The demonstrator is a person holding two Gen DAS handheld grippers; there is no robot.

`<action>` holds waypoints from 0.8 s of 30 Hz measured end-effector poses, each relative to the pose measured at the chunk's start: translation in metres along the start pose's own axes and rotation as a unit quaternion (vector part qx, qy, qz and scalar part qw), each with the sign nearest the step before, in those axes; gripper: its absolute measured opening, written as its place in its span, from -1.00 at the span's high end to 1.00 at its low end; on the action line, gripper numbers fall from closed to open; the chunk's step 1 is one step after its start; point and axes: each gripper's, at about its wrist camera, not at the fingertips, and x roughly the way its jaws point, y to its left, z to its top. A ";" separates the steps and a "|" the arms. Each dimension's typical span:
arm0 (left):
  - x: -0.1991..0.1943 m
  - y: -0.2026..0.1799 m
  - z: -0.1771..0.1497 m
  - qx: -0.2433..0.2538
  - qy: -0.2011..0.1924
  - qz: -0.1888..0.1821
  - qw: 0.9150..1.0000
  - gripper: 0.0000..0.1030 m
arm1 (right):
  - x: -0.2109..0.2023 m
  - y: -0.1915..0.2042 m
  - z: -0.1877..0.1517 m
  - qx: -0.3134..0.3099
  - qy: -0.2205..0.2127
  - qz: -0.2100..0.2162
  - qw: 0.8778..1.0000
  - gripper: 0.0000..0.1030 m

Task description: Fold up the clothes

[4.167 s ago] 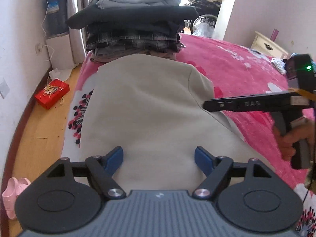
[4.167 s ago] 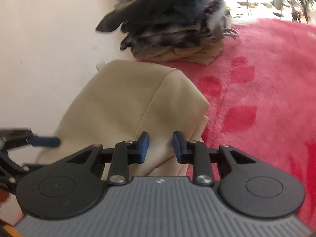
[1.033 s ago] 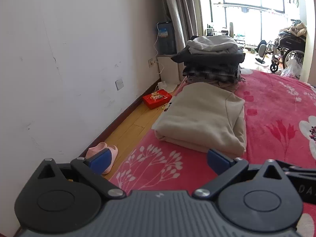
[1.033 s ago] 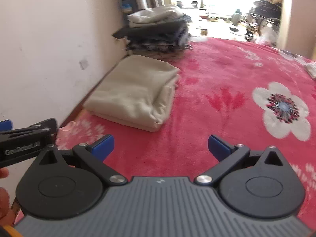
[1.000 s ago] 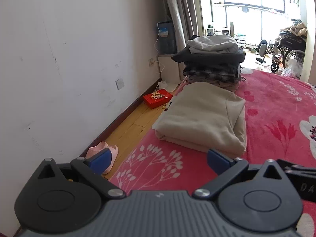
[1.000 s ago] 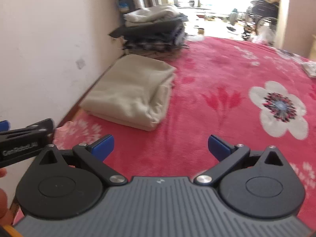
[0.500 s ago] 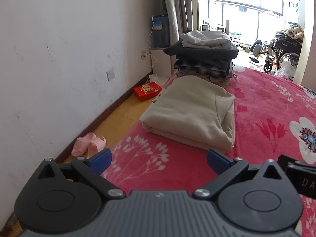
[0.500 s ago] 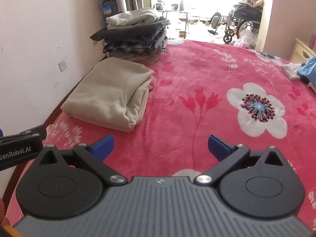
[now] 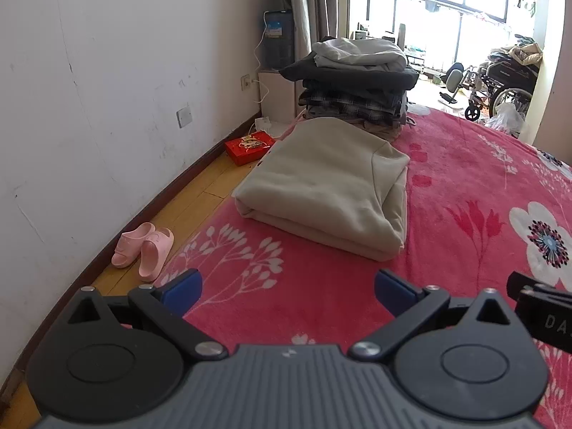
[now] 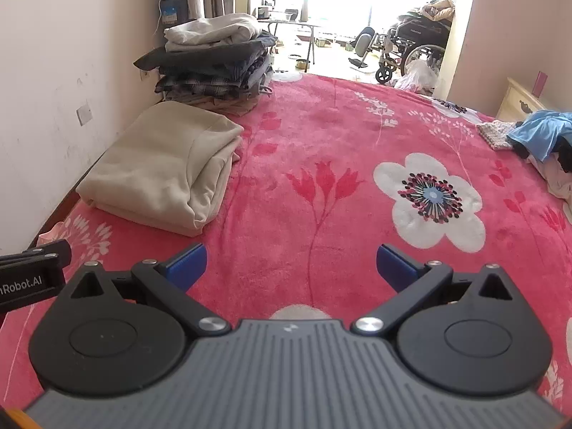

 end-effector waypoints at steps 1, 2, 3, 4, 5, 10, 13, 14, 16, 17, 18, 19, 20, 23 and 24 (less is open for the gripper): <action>0.000 -0.001 0.000 0.002 0.001 0.001 1.000 -1.00 | 0.001 0.001 0.000 0.000 0.002 0.000 1.000 -0.97; 0.000 -0.001 0.000 0.003 0.002 0.001 1.000 -1.00 | 0.001 0.001 0.000 0.000 0.004 0.002 1.000 -0.97; 0.000 -0.002 0.000 0.005 0.003 0.002 1.000 -1.00 | 0.002 0.002 -0.001 0.000 0.006 0.003 1.000 -0.97; 0.001 -0.002 0.000 0.005 0.003 0.002 1.000 -1.00 | 0.003 0.003 -0.001 0.001 0.007 0.004 1.000 -0.97; 0.001 -0.002 0.000 0.005 0.003 0.003 1.000 -1.00 | 0.003 0.003 -0.001 0.001 0.008 0.005 1.000 -0.97; 0.001 -0.003 0.000 0.008 0.003 0.006 1.000 -1.00 | 0.005 0.005 -0.001 0.001 0.014 0.010 1.000 -0.97; 0.001 -0.002 0.000 0.007 0.004 0.010 1.000 -1.00 | 0.005 0.007 -0.002 0.001 0.017 0.013 1.000 -0.97; 0.001 -0.002 0.000 0.006 0.004 0.011 1.000 -1.00 | 0.005 0.007 -0.002 0.000 0.017 0.013 1.000 -0.97; 0.001 -0.001 0.000 0.006 0.004 0.014 1.000 -1.00 | 0.005 0.008 -0.003 0.000 0.017 0.014 1.000 -0.97; 0.001 -0.001 -0.001 0.005 0.005 0.015 1.000 -1.00 | 0.005 0.008 -0.003 0.000 0.017 0.014 1.000 -0.97; 0.001 -0.001 -0.001 0.005 0.005 0.015 1.000 -1.00 | 0.004 0.009 -0.003 -0.001 0.017 0.015 1.000 -0.97; 0.001 0.000 -0.001 0.005 0.006 0.015 1.000 -1.00 | 0.004 0.009 -0.003 -0.001 0.018 0.016 1.000 -0.97; 0.001 -0.001 -0.001 0.006 0.006 0.015 1.000 -1.00 | 0.004 0.009 -0.003 -0.002 0.018 0.016 1.000 -0.97; 0.002 -0.001 0.000 0.007 0.007 0.016 1.000 -1.00 | 0.006 0.011 -0.003 -0.006 0.022 0.017 1.000 -0.97; 0.002 -0.001 0.000 0.008 0.008 0.016 1.000 -1.00 | 0.006 0.011 -0.003 -0.006 0.023 0.017 1.000 -0.97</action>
